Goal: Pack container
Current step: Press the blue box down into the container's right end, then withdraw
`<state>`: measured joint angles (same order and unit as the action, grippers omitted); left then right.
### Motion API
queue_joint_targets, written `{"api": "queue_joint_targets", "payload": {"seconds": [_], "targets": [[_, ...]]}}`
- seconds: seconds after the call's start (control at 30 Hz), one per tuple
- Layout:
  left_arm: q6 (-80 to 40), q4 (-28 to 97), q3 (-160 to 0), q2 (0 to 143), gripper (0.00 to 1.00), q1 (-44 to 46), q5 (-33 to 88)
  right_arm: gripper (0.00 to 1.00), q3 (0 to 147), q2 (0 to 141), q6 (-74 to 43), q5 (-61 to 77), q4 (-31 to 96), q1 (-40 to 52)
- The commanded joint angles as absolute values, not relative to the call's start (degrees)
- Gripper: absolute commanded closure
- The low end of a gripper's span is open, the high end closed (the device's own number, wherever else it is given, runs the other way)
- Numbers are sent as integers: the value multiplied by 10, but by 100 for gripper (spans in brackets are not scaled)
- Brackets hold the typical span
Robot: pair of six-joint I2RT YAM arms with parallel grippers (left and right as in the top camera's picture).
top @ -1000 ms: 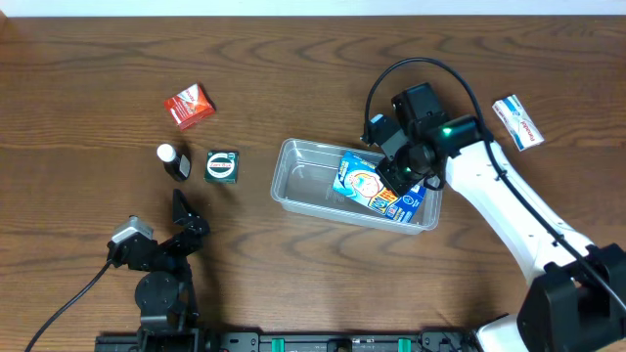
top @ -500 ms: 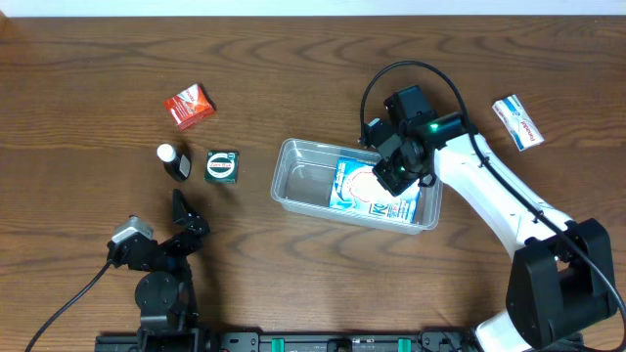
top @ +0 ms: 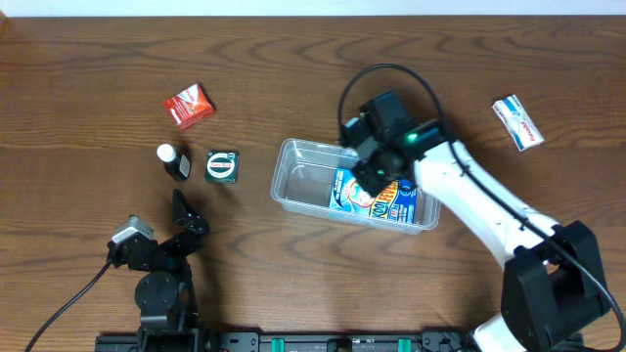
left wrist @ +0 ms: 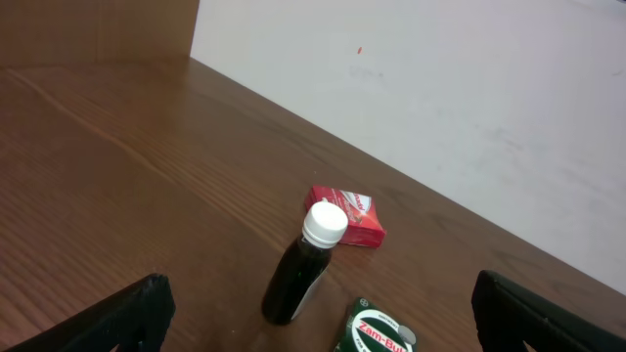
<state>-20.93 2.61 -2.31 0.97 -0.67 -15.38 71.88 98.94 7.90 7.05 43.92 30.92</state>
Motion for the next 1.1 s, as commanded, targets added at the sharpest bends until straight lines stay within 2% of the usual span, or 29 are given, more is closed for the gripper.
{"api": "queue_joint_targets", "payload": {"seconds": [0.0,0.07,0.17,0.3,0.33,0.37,0.53,0.6,0.7,0.83,1.07], "targets": [[-204,35,-6,10,2,-10,-156,87,732,990,-64,62,411,349],[-204,35,-6,10,2,-10,-156,84,732,990,-117,60,388,368],[-204,35,-6,10,2,-10,-155,70,732,990,-158,60,353,403],[-204,35,-6,10,2,-10,-156,22,732,990,-143,99,301,448],[-204,35,-6,10,2,-10,-156,5,732,990,-140,101,296,461],[-204,35,-6,10,2,-10,-156,1,732,990,-133,97,295,471],[-204,35,-6,10,2,-10,-156,1,732,990,-122,77,285,494],[-204,35,-6,10,2,-10,-156,1,731,990,-157,49,289,495],[-204,35,-6,10,2,-10,-155,9,731,990,-256,-32,312,493],[-204,35,-6,10,2,-10,-156,20,731,991,-367,-67,337,492],[-204,35,-6,10,2,-10,-156,36,730,1015,-457,-113,336,491]]}}
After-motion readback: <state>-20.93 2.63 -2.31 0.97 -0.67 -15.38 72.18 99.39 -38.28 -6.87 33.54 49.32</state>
